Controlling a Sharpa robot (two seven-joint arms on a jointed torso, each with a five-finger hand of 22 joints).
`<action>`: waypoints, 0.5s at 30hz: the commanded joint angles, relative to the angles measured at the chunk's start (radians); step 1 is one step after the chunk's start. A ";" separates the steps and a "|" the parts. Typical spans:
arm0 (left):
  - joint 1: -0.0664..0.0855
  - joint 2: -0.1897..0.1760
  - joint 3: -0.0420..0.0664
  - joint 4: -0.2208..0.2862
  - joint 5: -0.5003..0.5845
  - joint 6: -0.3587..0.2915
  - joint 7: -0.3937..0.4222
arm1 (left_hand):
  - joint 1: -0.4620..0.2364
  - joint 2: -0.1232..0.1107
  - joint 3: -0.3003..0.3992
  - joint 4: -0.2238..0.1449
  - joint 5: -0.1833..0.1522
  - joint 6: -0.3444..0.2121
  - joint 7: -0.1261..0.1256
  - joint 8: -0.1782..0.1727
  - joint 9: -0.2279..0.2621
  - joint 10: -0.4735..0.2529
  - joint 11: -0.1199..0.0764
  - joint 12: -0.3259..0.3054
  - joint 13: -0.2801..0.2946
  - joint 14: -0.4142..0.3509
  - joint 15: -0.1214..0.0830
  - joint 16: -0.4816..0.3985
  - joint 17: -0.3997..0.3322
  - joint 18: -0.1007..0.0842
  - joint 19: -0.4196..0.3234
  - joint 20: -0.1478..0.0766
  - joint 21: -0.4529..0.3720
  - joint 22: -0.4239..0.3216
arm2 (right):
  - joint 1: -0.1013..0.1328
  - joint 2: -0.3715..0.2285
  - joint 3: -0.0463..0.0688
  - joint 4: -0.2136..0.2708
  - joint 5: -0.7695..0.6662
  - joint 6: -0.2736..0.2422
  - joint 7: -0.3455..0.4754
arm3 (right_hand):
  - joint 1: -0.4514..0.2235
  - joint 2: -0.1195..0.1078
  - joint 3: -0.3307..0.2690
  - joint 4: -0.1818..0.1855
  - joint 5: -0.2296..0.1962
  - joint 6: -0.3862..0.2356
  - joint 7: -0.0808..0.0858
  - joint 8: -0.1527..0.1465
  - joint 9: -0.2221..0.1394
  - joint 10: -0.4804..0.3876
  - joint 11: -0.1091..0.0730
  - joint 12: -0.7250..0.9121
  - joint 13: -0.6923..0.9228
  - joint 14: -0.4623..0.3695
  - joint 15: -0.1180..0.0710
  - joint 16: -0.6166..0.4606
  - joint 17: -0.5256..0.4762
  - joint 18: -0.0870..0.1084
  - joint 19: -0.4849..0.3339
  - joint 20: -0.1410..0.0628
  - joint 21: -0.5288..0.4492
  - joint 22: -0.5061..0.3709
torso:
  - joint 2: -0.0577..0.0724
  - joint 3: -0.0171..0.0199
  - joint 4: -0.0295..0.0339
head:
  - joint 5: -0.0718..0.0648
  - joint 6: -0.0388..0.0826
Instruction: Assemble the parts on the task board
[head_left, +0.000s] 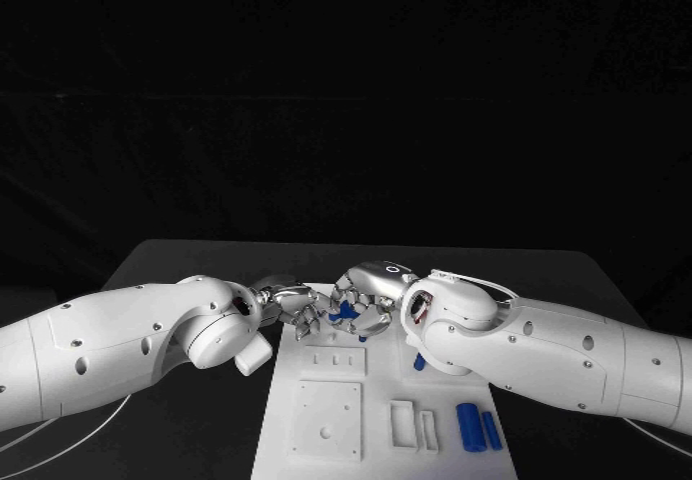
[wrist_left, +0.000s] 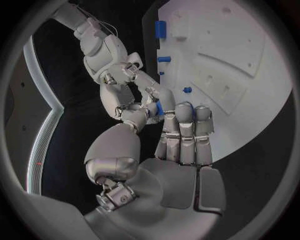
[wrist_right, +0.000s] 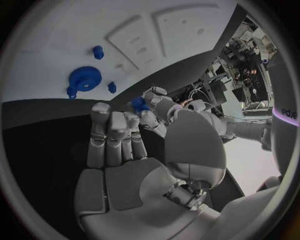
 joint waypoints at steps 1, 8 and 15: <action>0.002 0.003 0.001 0.004 -0.045 -0.032 -0.003 | 0.006 -0.002 0.003 -0.001 0.037 0.092 -0.083 0.007 0.132 -0.001 -0.012 0.029 0.013 0.029 -0.040 0.027 0.003 -0.007 0.010 -0.118 0.020 0.018 | -0.002 -0.005 -0.001 -0.004 0.049 -0.025 0.027 | -0.017 -0.017 -0.036 -0.007 0.015 -0.066 0.031 -0.034 -0.015 -0.035 0.020 -0.013 -0.004 -0.024 0.018 -0.016 -0.006 0.031 -0.026 0.005 -0.015 0.010 | 0.000 -0.0003 -0.0006 | 0.001 0.000; 0.002 0.003 0.001 0.005 -0.083 -0.046 -0.027 | 0.002 -0.008 0.004 -0.002 0.071 0.106 -0.095 0.004 0.194 0.001 -0.026 0.100 0.036 0.039 -0.056 0.084 0.002 -0.003 0.017 -0.133 0.063 0.015 | -0.001 -0.026 -0.001 -0.007 0.091 -0.054 0.046 | -0.069 -0.023 -0.158 -0.029 0.070 -0.141 0.067 -0.067 -0.026 -0.113 0.055 -0.032 -0.016 -0.094 0.054 -0.058 -0.023 0.026 -0.104 0.039 -0.065 0.005 | 0.000 0.0004 0.0002 | 0.000 -0.001; 0.002 -0.002 0.001 0.010 -0.151 -0.013 -0.095 | 0.011 -0.011 0.007 -0.003 0.082 0.112 -0.099 -0.026 0.221 0.019 -0.032 0.192 0.078 0.053 -0.068 0.148 0.015 0.001 0.023 -0.142 0.096 0.012 | -0.001 -0.095 0.001 -0.009 0.166 -0.087 0.074 | -0.093 -0.026 -0.220 -0.024 0.152 -0.163 0.074 -0.071 -0.024 -0.137 0.062 -0.026 -0.030 -0.113 0.062 -0.067 -0.034 0.031 -0.124 0.057 -0.085 0.005 | 0.000 0.0016 -0.0008 | 0.008 -0.005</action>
